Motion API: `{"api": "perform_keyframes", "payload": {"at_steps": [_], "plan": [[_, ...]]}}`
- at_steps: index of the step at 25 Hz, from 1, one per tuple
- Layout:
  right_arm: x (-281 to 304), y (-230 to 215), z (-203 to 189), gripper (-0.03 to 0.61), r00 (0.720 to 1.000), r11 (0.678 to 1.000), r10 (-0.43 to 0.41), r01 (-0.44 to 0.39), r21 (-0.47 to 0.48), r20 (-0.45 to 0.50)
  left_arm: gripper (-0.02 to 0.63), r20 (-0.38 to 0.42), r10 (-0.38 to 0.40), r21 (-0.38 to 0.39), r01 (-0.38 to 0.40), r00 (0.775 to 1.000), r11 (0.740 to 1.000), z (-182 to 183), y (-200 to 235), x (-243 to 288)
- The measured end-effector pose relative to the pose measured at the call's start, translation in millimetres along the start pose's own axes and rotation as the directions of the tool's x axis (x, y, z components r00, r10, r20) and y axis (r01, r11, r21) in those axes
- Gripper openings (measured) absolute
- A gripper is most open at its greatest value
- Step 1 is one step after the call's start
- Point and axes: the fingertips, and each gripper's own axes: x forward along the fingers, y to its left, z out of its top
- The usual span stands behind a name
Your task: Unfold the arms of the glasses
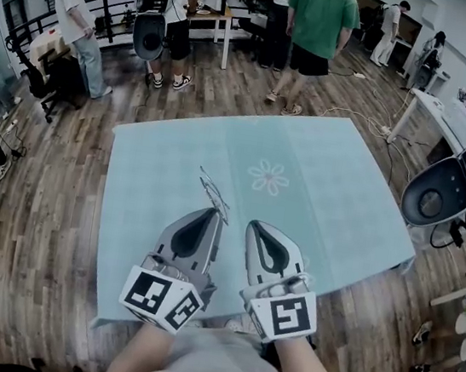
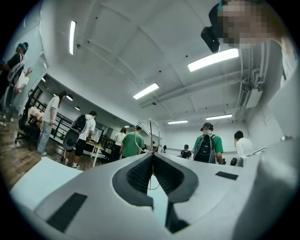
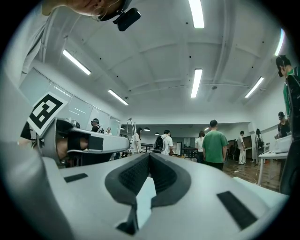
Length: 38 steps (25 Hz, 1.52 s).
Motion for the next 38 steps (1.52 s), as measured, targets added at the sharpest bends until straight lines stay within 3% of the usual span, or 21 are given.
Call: {"api": "perform_keyframes", "payload": {"at_steps": [7, 11, 15, 23, 29, 36, 38], "plan": [[-3, 3, 5, 0.008, 1.0, 1.0, 0.016, -0.016, -0.007, 0.0, 0.011, -0.012, -0.045, -0.155, 0.043, 0.999, 0.987, 2, -2, -2], [-4, 4, 6, 0.008, 1.0, 1.0, 0.013, -0.013, -0.01, -0.007, 0.011, -0.029, -0.075, -0.252, 0.065, 0.997, 0.965, -1, -1, -5], [-8, 7, 3, 0.008, 1.0, 1.0, 0.019, -0.019, -0.01, -0.007, 0.011, -0.079, -0.108, -0.366, 0.072, 0.991, 0.928, -13, 3, -9], [-14, 3, -6, 0.008, 1.0, 1.0, 0.017, -0.017, -0.004, -0.023, 0.011, -0.197, -0.167, -0.511, 0.044, 0.966, 0.858, -42, 10, -14], [-18, 2, -11, 0.008, 0.999, 0.999, 0.036, -0.037, -0.01, -0.041, 0.011, -0.217, -0.202, -0.636, 0.019, 0.955, 0.772, -49, 13, -16], [-23, -3, -24, 0.008, 0.996, 0.999, 0.044, -0.045, -0.009, -0.073, 0.011, -0.238, -0.232, -0.724, -0.013, 0.943, 0.69, -59, 16, -15], [-23, -4, -27, 0.008, 0.995, 0.999, 0.049, -0.05, -0.008, -0.085, 0.011, -0.252, -0.241, -0.736, -0.024, 0.937, 0.676, -60, 16, -14]]}}
